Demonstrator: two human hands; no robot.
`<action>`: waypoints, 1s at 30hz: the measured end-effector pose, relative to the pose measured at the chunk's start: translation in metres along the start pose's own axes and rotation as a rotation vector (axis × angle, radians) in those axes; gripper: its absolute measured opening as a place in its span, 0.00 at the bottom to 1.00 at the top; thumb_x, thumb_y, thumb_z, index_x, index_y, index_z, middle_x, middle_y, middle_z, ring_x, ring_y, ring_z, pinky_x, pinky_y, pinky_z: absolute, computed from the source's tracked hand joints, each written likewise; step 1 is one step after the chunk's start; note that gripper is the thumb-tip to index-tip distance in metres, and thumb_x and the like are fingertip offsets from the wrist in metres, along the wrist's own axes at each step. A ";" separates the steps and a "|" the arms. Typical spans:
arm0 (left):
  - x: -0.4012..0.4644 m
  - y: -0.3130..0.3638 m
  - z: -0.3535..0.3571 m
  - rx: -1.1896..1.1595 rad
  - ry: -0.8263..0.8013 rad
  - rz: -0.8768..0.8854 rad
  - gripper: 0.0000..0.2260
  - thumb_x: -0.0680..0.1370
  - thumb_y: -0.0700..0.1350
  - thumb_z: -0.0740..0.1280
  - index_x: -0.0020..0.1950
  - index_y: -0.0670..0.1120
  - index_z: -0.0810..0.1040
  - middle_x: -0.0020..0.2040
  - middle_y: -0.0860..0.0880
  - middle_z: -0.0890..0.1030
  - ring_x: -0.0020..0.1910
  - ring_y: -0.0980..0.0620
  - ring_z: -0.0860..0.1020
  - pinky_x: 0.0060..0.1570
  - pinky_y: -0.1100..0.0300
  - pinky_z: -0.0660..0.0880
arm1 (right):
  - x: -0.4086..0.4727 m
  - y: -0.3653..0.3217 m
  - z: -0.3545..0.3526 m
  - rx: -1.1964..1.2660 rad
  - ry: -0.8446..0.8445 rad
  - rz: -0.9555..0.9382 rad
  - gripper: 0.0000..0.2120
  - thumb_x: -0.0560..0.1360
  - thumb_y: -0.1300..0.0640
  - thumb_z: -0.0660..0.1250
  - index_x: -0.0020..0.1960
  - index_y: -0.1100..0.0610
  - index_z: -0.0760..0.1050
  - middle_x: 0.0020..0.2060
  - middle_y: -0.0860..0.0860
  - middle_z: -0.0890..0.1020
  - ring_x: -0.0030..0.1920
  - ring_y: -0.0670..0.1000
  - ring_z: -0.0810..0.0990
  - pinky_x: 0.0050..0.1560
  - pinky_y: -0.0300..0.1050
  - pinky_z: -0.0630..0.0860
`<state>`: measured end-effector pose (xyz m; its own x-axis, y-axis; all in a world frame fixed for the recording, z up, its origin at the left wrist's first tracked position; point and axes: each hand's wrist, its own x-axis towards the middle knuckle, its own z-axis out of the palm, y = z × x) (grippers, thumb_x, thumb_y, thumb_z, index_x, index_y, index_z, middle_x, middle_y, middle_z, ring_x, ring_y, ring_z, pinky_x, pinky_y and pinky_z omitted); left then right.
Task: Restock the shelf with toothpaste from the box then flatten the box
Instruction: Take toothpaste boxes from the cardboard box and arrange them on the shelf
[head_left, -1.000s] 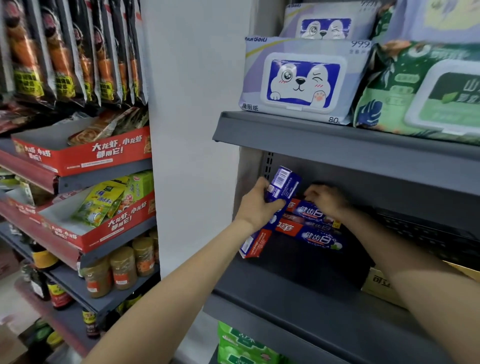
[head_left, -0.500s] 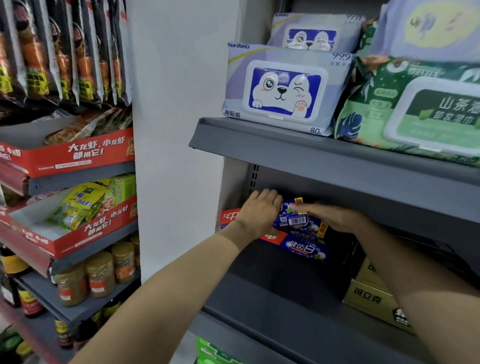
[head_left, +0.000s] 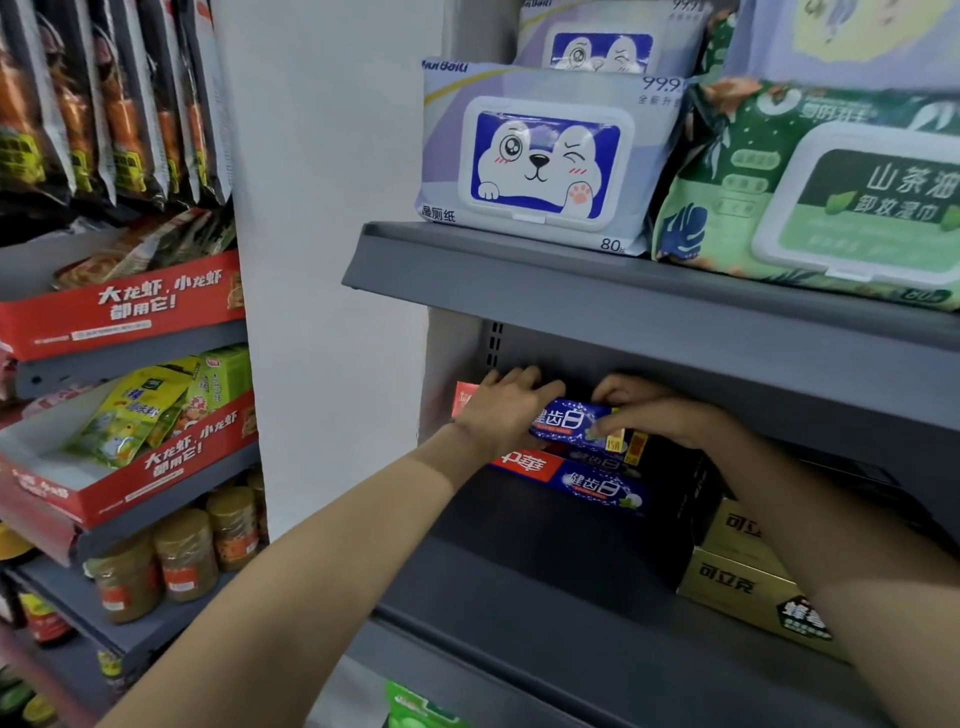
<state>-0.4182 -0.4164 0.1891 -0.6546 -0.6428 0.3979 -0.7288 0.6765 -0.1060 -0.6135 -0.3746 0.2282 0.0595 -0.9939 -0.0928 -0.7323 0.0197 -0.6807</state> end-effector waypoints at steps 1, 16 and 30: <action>0.002 0.001 0.000 0.033 0.004 0.024 0.31 0.73 0.52 0.70 0.72 0.50 0.62 0.66 0.45 0.68 0.67 0.45 0.66 0.65 0.50 0.62 | 0.002 0.000 0.002 -0.065 0.028 -0.006 0.12 0.69 0.59 0.74 0.47 0.52 0.72 0.53 0.53 0.79 0.55 0.53 0.77 0.58 0.51 0.74; -0.006 -0.021 0.026 -0.251 -0.056 -0.257 0.31 0.74 0.52 0.70 0.73 0.52 0.61 0.72 0.44 0.61 0.71 0.41 0.60 0.68 0.42 0.62 | 0.000 0.008 0.018 -0.386 0.212 -0.021 0.18 0.66 0.57 0.76 0.39 0.50 0.65 0.53 0.54 0.78 0.53 0.54 0.77 0.54 0.52 0.76; 0.000 -0.005 0.018 -0.637 -0.094 -0.476 0.31 0.75 0.46 0.70 0.73 0.46 0.58 0.68 0.41 0.70 0.62 0.42 0.75 0.59 0.48 0.75 | -0.007 -0.006 0.045 -0.600 0.279 -0.027 0.24 0.71 0.61 0.71 0.62 0.56 0.64 0.65 0.55 0.66 0.64 0.55 0.70 0.62 0.49 0.73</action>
<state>-0.4180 -0.4266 0.1728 -0.3366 -0.9227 0.1881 -0.6980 0.3785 0.6079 -0.5790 -0.3633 0.2001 -0.0354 -0.9856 0.1652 -0.9887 0.0105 -0.1495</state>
